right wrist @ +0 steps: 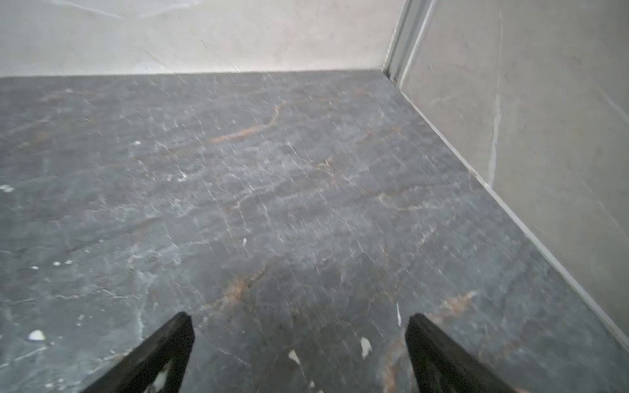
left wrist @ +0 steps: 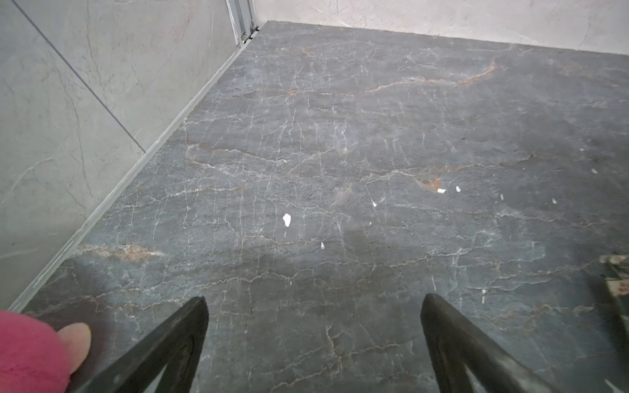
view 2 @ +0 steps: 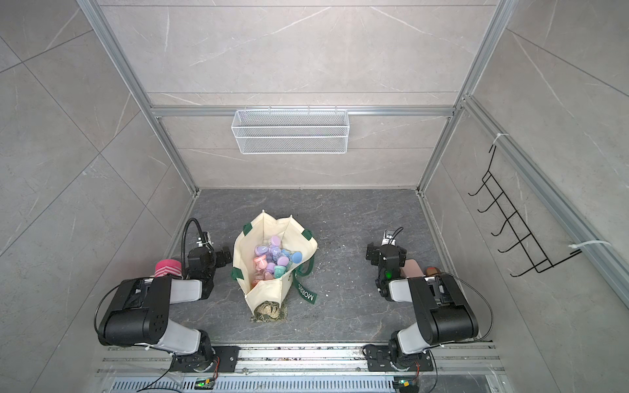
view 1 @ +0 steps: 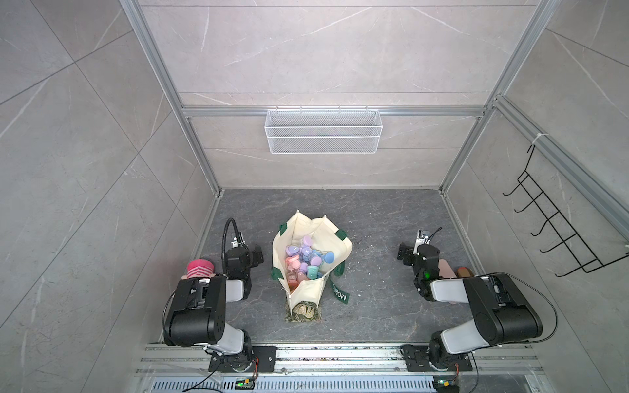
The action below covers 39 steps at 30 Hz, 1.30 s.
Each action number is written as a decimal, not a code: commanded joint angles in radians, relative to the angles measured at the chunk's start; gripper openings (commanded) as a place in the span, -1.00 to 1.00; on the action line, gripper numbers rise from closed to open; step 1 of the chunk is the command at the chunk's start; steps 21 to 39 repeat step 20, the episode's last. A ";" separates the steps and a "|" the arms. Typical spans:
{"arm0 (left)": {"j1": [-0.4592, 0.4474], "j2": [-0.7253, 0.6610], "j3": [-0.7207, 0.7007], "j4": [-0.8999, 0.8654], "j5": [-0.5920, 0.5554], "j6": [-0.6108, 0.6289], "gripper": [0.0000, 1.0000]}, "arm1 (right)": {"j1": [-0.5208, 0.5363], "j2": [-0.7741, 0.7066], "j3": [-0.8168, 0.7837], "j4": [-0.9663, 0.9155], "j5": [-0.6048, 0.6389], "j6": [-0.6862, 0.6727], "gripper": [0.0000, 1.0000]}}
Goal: Put the hourglass into the canvas bag
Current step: Reset both arms
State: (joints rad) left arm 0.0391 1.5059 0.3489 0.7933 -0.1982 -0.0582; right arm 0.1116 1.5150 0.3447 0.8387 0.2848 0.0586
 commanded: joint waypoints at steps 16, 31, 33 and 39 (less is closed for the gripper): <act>-0.002 -0.006 0.001 0.072 0.010 0.020 1.00 | 0.005 0.009 0.011 0.051 -0.076 -0.021 1.00; -0.002 -0.006 0.002 0.072 0.011 0.020 1.00 | 0.007 -0.001 -0.004 0.073 -0.071 -0.029 1.00; -0.002 -0.006 0.002 0.072 0.011 0.020 1.00 | 0.007 -0.001 -0.004 0.073 -0.071 -0.029 1.00; -0.002 -0.006 0.002 0.072 0.011 0.020 1.00 | 0.007 -0.001 -0.004 0.073 -0.071 -0.029 1.00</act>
